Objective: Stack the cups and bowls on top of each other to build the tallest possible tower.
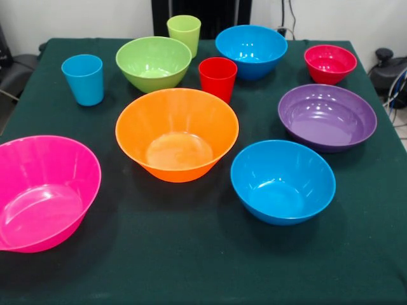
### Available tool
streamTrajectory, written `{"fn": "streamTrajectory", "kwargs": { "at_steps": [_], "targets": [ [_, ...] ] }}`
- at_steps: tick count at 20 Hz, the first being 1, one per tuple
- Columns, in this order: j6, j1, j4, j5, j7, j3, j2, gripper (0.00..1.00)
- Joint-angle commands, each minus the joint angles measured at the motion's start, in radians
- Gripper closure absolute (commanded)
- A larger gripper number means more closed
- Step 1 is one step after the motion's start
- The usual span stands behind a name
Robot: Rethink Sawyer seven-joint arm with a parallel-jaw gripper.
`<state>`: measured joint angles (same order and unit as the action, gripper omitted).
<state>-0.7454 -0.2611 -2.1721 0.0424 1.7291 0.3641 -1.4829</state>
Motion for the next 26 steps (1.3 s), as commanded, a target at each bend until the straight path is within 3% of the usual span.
{"fn": "streamTrajectory", "kwargs": {
  "at_steps": [1,15,20,26],
  "targets": [
    [-0.300,0.013,0.069,0.026,0.140,-0.004,0.045,0.00],
    [-0.305,0.026,0.062,-0.037,0.118,-0.011,0.067,0.00],
    [-0.183,0.059,0.012,-0.086,0.139,-0.009,0.115,0.00],
    [-0.055,0.108,0.010,-0.067,0.218,-0.022,0.193,0.00]
  ]
}}
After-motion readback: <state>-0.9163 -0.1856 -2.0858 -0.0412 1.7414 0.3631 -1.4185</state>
